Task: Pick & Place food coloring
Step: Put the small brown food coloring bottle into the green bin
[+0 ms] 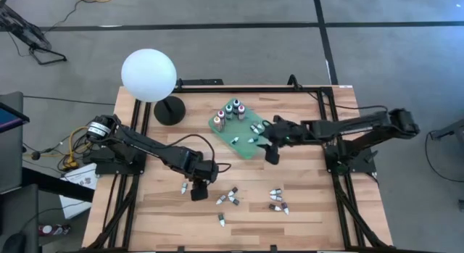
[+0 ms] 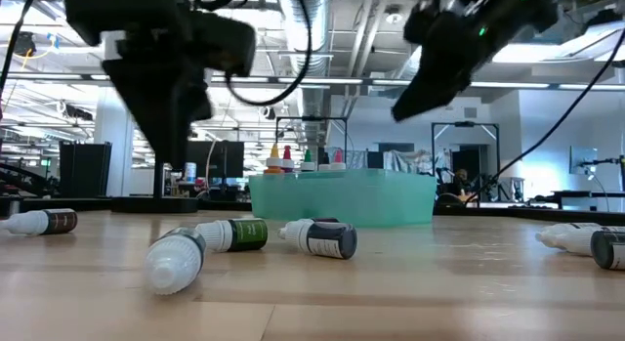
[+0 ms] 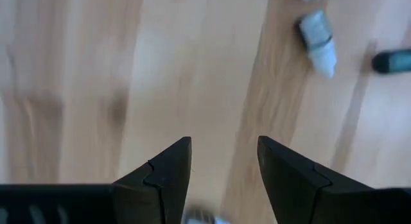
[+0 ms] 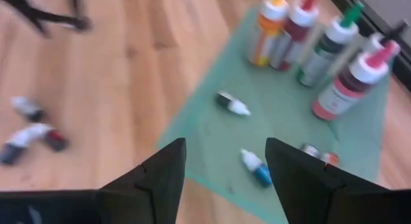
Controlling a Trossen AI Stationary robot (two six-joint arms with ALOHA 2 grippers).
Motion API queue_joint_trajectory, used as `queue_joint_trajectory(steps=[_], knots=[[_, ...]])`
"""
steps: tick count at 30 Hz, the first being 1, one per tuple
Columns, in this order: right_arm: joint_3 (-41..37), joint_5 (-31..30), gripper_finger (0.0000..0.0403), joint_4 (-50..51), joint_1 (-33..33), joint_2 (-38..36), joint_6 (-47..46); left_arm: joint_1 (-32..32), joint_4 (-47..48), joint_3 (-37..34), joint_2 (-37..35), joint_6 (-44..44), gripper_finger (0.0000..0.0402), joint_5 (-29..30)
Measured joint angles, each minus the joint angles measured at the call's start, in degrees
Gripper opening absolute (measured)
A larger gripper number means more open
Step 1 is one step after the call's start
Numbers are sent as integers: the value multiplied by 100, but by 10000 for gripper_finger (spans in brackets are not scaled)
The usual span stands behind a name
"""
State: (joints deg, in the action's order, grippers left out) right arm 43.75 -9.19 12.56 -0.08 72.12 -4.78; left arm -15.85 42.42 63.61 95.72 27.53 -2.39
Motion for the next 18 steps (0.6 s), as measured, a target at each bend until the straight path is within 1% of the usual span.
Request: queue_joint_trajectory(steps=[7, 10, 13, 18], knots=[[0, 0, 204, 31, 791, -334, -17, -121, 1037, 0, 0, 1218, 173, -651], [0, 1, 205, 25, 1147, -330, -18, -188, 1396, 1, 0, 1701, 173, -749], [0, -20, 204, 28, 1444, -279, 7, -272, 1716, 0, 0, 2228, 173, -559], [0, -137, 203, -129, 1645, -355, 16, -394, 1858, 0, 0, 2970, 173, 127]])
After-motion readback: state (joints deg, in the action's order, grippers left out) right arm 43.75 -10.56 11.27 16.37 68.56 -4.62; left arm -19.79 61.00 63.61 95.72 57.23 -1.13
